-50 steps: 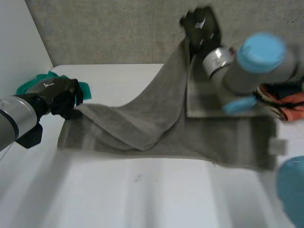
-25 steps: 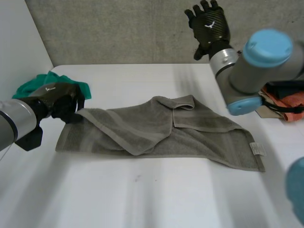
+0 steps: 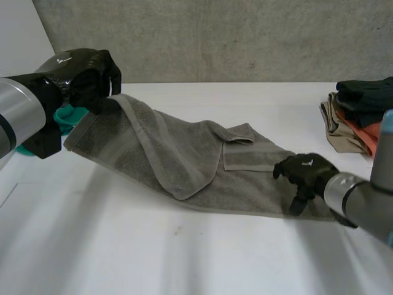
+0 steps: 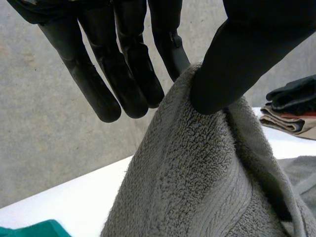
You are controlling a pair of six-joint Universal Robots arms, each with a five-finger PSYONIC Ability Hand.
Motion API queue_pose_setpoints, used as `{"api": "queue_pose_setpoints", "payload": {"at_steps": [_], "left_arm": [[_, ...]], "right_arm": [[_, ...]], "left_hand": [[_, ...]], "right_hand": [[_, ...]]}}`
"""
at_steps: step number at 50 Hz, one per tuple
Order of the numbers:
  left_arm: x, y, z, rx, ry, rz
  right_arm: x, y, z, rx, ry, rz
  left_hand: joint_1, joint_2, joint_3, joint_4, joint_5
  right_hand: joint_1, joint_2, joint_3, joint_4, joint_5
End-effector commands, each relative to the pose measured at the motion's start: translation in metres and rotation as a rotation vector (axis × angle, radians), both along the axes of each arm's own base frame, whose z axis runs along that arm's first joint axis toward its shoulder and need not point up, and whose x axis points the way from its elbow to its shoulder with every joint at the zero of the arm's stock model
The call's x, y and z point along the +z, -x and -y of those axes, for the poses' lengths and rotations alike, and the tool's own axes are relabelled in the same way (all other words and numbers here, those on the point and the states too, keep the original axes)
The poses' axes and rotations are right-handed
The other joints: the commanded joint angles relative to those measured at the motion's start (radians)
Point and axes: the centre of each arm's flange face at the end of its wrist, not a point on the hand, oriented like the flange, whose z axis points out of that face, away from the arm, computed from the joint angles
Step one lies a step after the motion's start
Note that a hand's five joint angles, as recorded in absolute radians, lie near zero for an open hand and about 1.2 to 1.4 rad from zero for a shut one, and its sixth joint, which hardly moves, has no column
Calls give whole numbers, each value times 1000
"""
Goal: Fold the laundry.
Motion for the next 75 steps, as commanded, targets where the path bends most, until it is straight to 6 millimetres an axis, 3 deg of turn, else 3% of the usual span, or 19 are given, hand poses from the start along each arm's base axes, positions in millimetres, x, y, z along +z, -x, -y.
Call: {"api": "queue_pose_setpoints", "payload": {"at_steps": [1, 21, 24, 36, 40, 44, 46, 51, 57, 75], "left_arm": [[6, 4, -3, 0, 16, -12], [6, 2, -2, 15, 13, -8], [6, 1, -2, 16, 13, -8], [3, 0, -2, 22, 5, -4], [2, 0, -2, 25, 1, -1], [2, 0, -2, 26, 2, 0], [2, -1, -1, 28, 3, -1], [3, -1, -1, 28, 4, -1], [1, 1, -2, 22, -1, 0], [-3, -3, 2, 38, -18, 1]], "right_arm": [[-19, -3, 0, -32, 96, 45], [-38, -7, 7, -60, 140, 45], [-36, -9, 13, -61, 187, 56], [-46, -9, 37, -79, 287, 6], [-41, -8, 39, -91, 287, 1], [-28, -5, 31, -98, 234, 16], [-11, 0, 22, -114, 199, 25], [4, 8, 3, -117, 96, 17], [-10, 12, -10, -74, 23, 39], [-48, 5, 10, -58, 136, -5]], "left_hand": [[248, 201, 205, 198, 228], [248, 201, 205, 198, 228], [248, 201, 205, 198, 228], [248, 201, 205, 198, 228], [248, 201, 205, 198, 228], [248, 201, 205, 198, 228], [248, 201, 205, 198, 228], [248, 201, 205, 198, 228], [248, 201, 205, 198, 228], [248, 201, 205, 198, 228]], "right_hand": [[105, 106, 106, 102, 96], [166, 167, 167, 163, 157], [328, 329, 329, 325, 318], [352, 353, 352, 348, 342], [331, 332, 332, 328, 322], [15, 16, 15, 11, 5], [-65, -64, -64, -68, -75], [-133, -132, -132, -136, -142], [-150, -149, -150, -154, -160], [-121, -120, -120, -124, -131]]}}
